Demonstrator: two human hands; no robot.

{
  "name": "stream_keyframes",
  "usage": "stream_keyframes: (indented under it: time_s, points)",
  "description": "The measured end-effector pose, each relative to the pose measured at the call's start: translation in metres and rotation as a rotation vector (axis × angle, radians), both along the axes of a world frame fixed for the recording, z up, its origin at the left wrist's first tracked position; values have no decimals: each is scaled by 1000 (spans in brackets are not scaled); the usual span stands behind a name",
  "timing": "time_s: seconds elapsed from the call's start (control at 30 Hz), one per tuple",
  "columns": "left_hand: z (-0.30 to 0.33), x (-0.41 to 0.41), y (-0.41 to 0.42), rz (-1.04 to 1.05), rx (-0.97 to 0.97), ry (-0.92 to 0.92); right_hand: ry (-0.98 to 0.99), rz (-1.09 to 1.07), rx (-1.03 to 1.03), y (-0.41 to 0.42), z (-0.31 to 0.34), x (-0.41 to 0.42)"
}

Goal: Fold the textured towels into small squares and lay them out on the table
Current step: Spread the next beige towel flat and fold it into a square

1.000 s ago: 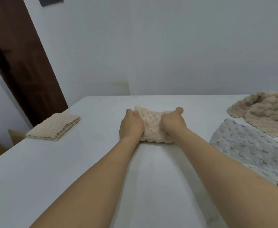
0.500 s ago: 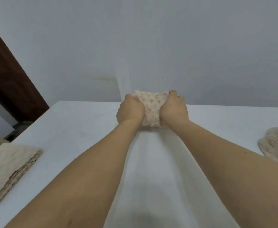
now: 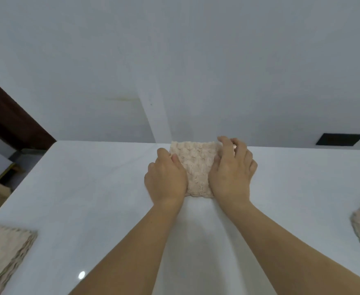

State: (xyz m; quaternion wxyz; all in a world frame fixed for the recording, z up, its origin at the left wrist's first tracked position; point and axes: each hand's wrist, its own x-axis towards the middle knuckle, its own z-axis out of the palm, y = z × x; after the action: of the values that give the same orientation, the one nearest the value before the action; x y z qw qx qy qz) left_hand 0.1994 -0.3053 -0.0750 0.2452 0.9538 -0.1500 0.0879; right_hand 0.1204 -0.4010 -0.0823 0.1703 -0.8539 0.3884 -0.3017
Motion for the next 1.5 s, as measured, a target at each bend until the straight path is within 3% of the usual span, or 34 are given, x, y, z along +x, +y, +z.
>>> stream_keyframes:
  time_s: [0.13,0.27,0.43,0.87,1.03,1.13,1.3,1.5]
  points:
    - [-4,3,0,-34,53,-103,147,112,-33,-4,-5,0]
    - [0,-3,1,-299,150,-194,220,103,14,-6,-5,-2]
    - [-3,7,21,-485,292,76,244,123,26,-8,-3,-1]
    - [-3,10,27,-503,276,120,490,329,77,-13,1,-15]
    - [1,8,29,-506,224,147,327,330,177,-12,19,-22]
    - [7,0,34,-453,154,44,243,347,139,-13,40,-45]
    - [26,-31,41,-410,132,-100,290,423,53,-7,52,-92]
    - [45,-89,50,-509,97,-122,322,428,21,4,50,-146]
